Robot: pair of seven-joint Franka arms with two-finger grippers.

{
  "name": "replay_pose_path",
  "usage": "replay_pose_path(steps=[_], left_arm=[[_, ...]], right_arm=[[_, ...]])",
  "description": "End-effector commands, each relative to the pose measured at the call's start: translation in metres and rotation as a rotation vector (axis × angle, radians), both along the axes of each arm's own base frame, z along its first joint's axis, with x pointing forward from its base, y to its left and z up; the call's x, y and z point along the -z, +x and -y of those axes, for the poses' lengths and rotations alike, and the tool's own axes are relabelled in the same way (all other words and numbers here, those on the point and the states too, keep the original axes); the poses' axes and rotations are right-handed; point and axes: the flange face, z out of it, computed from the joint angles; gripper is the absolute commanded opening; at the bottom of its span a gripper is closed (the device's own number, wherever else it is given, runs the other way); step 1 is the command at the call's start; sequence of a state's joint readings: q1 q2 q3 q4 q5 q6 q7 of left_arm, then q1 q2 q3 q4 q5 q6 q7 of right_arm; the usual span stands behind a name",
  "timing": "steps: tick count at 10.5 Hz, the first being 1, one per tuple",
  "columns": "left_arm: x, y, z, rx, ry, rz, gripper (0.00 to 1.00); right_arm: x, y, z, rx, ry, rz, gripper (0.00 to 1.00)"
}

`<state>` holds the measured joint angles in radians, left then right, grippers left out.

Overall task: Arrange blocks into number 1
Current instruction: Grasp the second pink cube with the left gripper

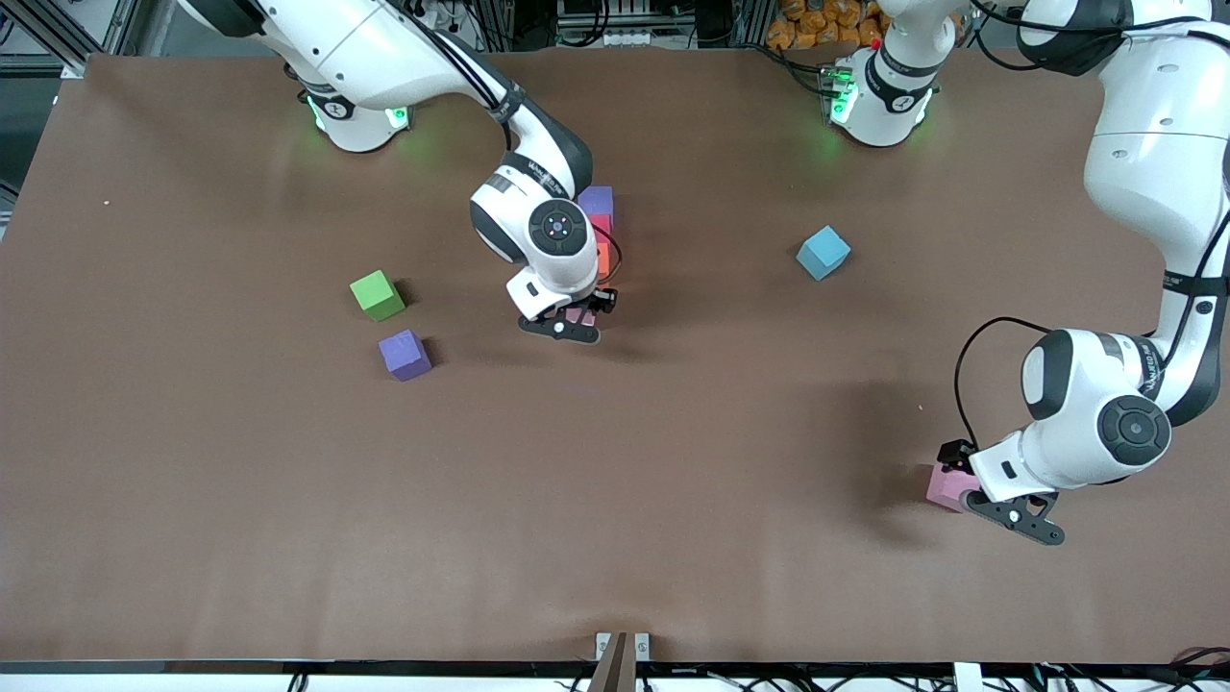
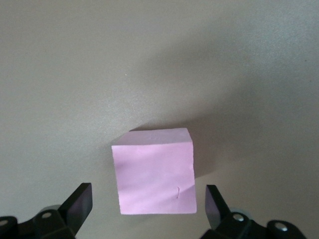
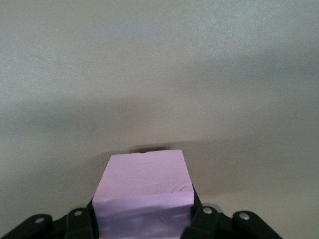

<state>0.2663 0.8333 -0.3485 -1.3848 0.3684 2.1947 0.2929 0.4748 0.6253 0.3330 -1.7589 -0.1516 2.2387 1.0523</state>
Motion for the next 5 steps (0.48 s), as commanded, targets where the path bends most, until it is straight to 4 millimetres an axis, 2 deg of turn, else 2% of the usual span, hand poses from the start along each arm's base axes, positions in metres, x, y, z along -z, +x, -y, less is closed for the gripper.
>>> replay_pose_path(steps=[1, 4, 5], left_arm=[[0.017, 0.002, 0.0, 0.002, -0.027, -0.009, 1.0], [0.027, 0.001, 0.002, -0.003, -0.033, 0.002, 1.0], [0.027, 0.001, 0.004, -0.005, -0.031, 0.003, 0.52]], right_arm=[[0.0, 0.0, -0.011, -0.006, 0.0, 0.015, 0.0], [0.001, -0.007, -0.019, -0.02, 0.005, 0.018, 0.0], [0.004, -0.007, -0.019, -0.02, 0.006, 0.018, 0.0]])
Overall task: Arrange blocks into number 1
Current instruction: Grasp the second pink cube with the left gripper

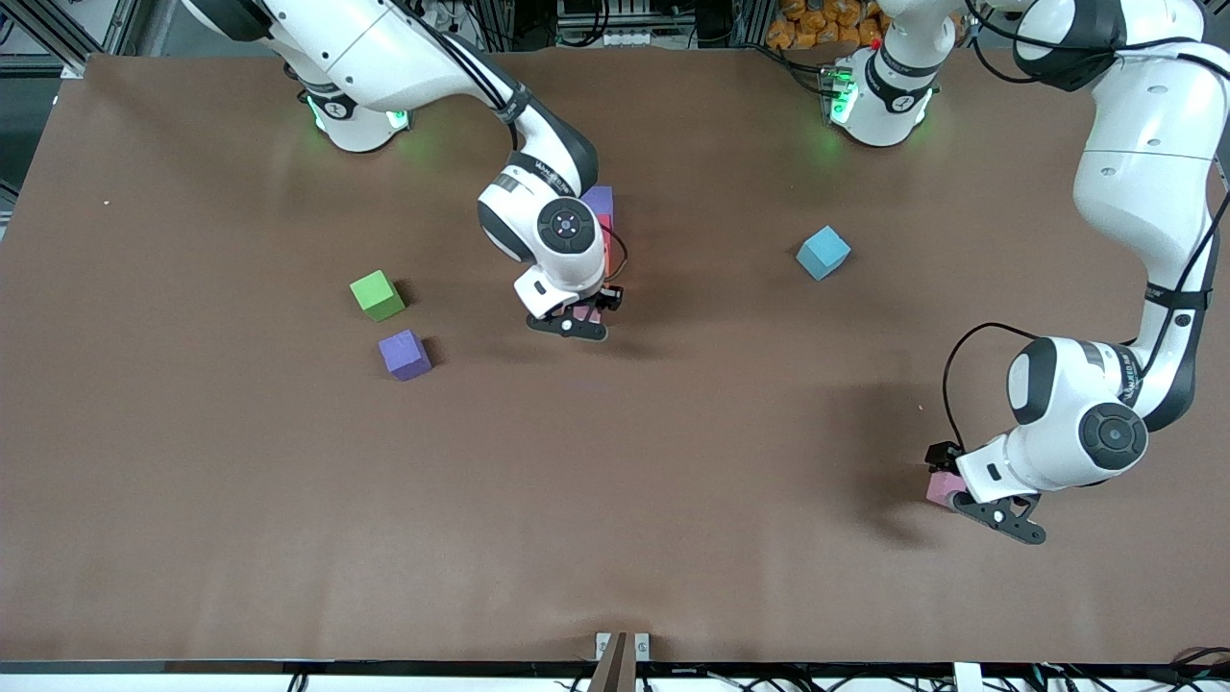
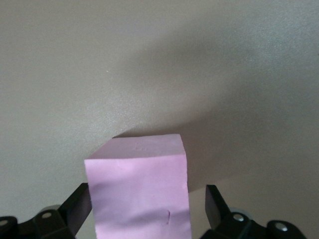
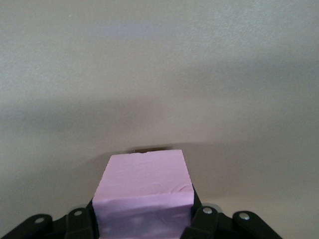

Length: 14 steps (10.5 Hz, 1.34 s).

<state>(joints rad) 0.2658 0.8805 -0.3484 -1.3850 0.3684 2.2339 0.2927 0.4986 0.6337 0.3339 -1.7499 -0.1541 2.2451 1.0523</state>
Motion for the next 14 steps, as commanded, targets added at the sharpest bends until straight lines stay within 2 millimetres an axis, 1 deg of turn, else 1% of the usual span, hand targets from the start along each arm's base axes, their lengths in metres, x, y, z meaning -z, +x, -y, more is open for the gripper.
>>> replay_pose_path(steps=[1, 3, 4, 6, 7, 8, 9, 11, 12, 13, 14], left_arm=[[-0.003, 0.003, 0.003, -0.002, -0.007, 0.012, 0.01], [-0.007, 0.003, 0.001, -0.028, -0.007, 0.016, 0.0], [-0.015, 0.005, 0.004, -0.042, -0.004, 0.028, 0.0], [-0.04, 0.006, 0.011, -0.122, 0.008, 0.049, 0.0], [-0.043, 0.003, 0.02, -0.16, 0.01, 0.021, 0.0], [-0.053, 0.0, 0.035, -0.202, 0.02, 0.003, 0.0], [-0.059, -0.006, 0.057, -0.246, 0.035, -0.022, 0.0], [-0.061, -0.02, 0.111, -0.341, 0.04, -0.079, 0.0], [-0.065, -0.028, 0.139, -0.386, 0.028, -0.105, 0.0], [-0.073, -0.036, 0.168, -0.42, 0.004, -0.125, 0.0], [-0.078, -0.043, 0.191, -0.468, -0.01, -0.137, 0.0]], right_arm=[[0.004, -0.001, -0.009, -0.004, -0.001, 0.014, 0.0], [0.004, -0.005, -0.012, -0.01, 0.001, 0.013, 0.0], [0.006, -0.006, -0.012, -0.01, -0.002, 0.011, 0.0], [0.009, -0.012, -0.017, -0.024, -0.006, 0.007, 0.0], [0.011, -0.013, -0.017, -0.021, -0.008, 0.007, 0.0], [0.012, -0.013, -0.017, -0.021, -0.009, 0.005, 0.0], [0.014, -0.015, -0.018, -0.025, -0.013, 0.003, 0.0], [0.015, -0.015, -0.017, -0.035, -0.019, 0.01, 0.0], [0.016, -0.014, -0.016, -0.035, -0.021, 0.01, 0.0], [0.016, -0.014, -0.016, -0.035, -0.021, 0.01, 0.54], [0.015, -0.014, -0.016, -0.035, -0.021, 0.01, 1.0]])
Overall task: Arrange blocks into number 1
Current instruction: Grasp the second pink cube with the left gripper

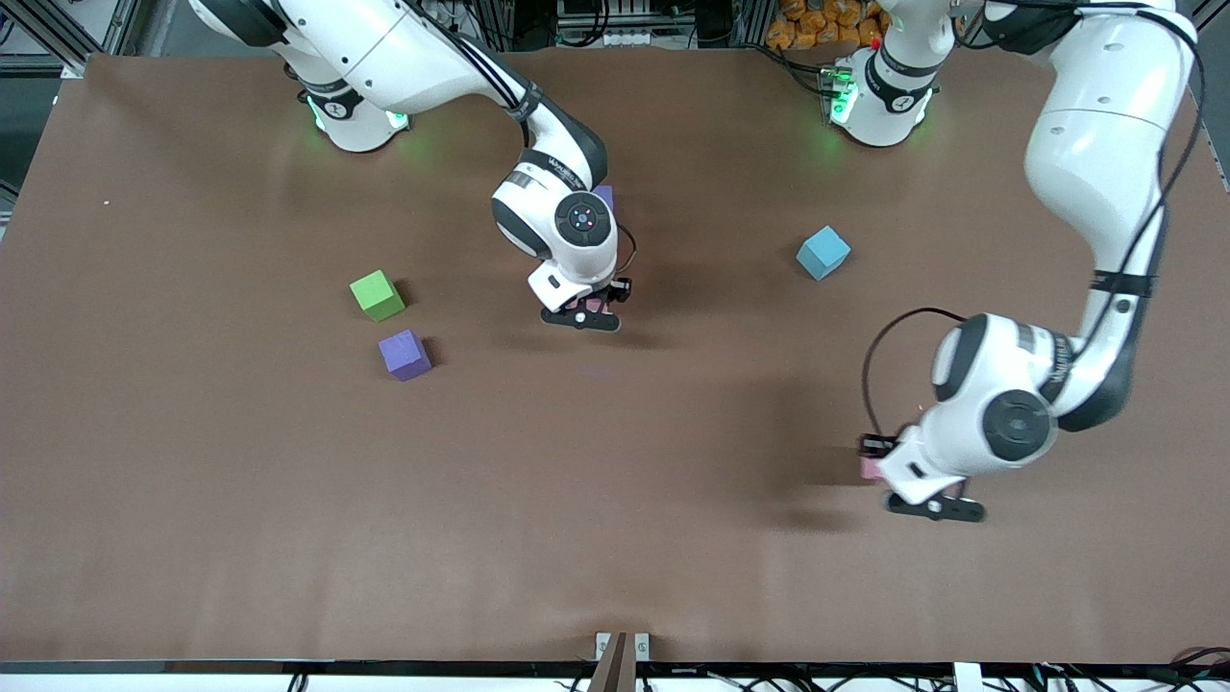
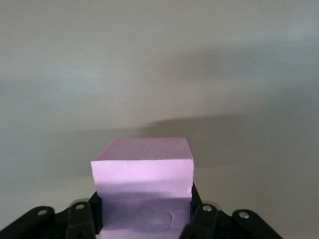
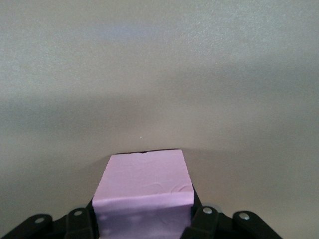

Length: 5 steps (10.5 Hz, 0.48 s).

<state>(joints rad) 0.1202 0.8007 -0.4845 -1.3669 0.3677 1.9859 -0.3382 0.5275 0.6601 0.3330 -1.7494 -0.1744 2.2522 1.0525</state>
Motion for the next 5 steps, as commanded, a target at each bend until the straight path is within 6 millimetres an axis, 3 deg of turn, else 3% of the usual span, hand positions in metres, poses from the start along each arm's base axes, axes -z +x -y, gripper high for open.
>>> replay_pose_path(steps=[1, 3, 5], left_arm=[[-0.013, -0.022, 0.045, -0.102, -0.014, -0.042, 0.0], [-0.008, -0.045, 0.1, -0.154, 0.009, -0.066, 0.0], [-0.004, -0.07, 0.154, -0.215, 0.018, -0.08, 0.0]], right_arm=[[-0.001, 0.002, -0.004, 0.01, -0.006, 0.014, 1.0], [-0.011, 0.01, -0.001, 0.024, 0.001, 0.019, 1.0], [-0.033, 0.031, 0.006, 0.046, -0.003, 0.02, 1.0]])
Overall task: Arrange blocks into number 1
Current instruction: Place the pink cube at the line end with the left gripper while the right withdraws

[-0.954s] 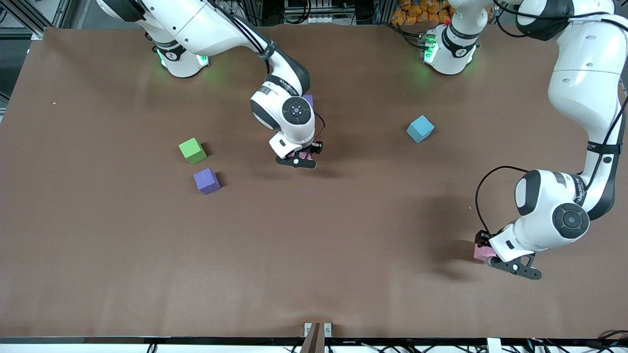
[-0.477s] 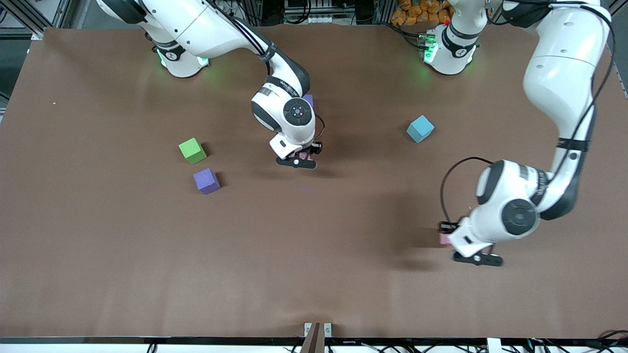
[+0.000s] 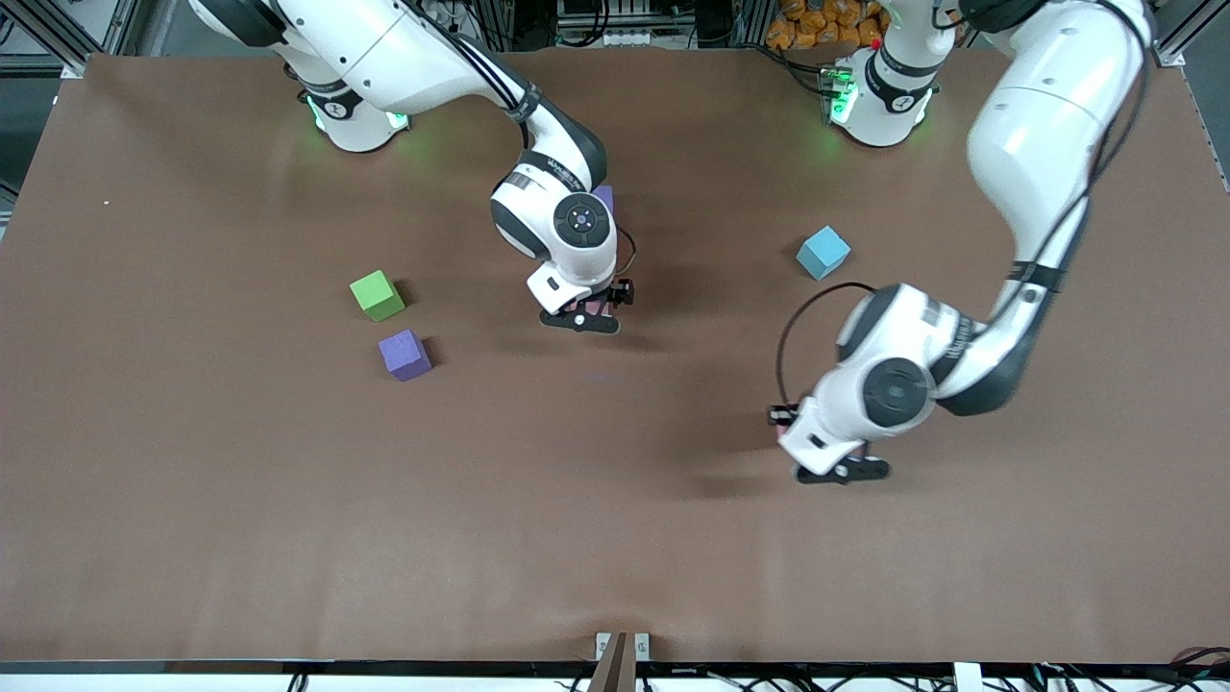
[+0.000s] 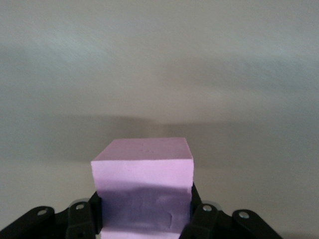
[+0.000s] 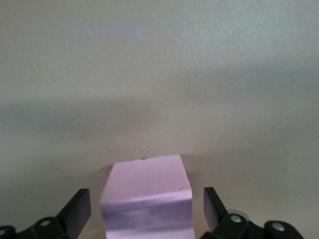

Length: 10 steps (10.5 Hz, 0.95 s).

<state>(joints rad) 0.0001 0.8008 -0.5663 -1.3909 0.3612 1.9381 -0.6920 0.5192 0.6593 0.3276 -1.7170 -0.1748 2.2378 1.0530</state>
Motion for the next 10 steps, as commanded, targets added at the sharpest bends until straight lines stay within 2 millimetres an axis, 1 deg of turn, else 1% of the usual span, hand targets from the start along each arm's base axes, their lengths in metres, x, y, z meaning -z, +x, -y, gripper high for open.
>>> replay_pose_path(steps=[1, 2, 3, 4, 5, 6, 7, 8, 9, 10], left_arm=[[-0.001, -0.033, 0.057, -0.066, 0.003, -0.035, 0.0], [-0.001, -0.042, 0.074, -0.081, -0.001, -0.039, 0.0], [0.0, -0.052, 0.092, -0.092, -0.009, -0.047, 0.0], [0.003, -0.063, 0.111, -0.1, -0.018, -0.057, 0.0], [0.003, -0.076, 0.134, -0.114, -0.03, -0.044, 0.0], [0.003, -0.085, 0.153, -0.131, -0.047, -0.023, 0.0], [0.005, -0.099, 0.176, -0.129, -0.059, -0.002, 0.0], [0.007, -0.128, 0.211, -0.085, -0.052, 0.026, 0.0], [0.015, -0.136, 0.221, -0.059, -0.021, 0.067, 0.0], [0.017, -0.151, 0.238, -0.031, -0.02, 0.089, 0.0]], right_arm=[[-0.041, 0.031, 0.009, 0.04, -0.04, -0.012, 1.0], [-0.06, 0.046, 0.016, 0.06, -0.06, -0.025, 1.0], [-0.082, 0.054, 0.02, 0.071, -0.072, -0.024, 1.0], [-0.1, 0.068, 0.03, 0.093, -0.069, -0.011, 1.0], [-0.115, 0.083, 0.046, 0.084, -0.054, 0.004, 1.0], [-0.13, 0.097, 0.066, 0.062, -0.041, 0.02, 1.0], [-0.143, 0.11, 0.09, 0.05, -0.047, 0.019, 1.0], [-0.16, 0.125, 0.122, 0.011, -0.053, 0.01, 1.0], [-0.179, 0.133, 0.154, -0.052, -0.064, -0.013, 1.0], [-0.201, 0.137, 0.181, -0.079, -0.074, -0.02, 1.0]])
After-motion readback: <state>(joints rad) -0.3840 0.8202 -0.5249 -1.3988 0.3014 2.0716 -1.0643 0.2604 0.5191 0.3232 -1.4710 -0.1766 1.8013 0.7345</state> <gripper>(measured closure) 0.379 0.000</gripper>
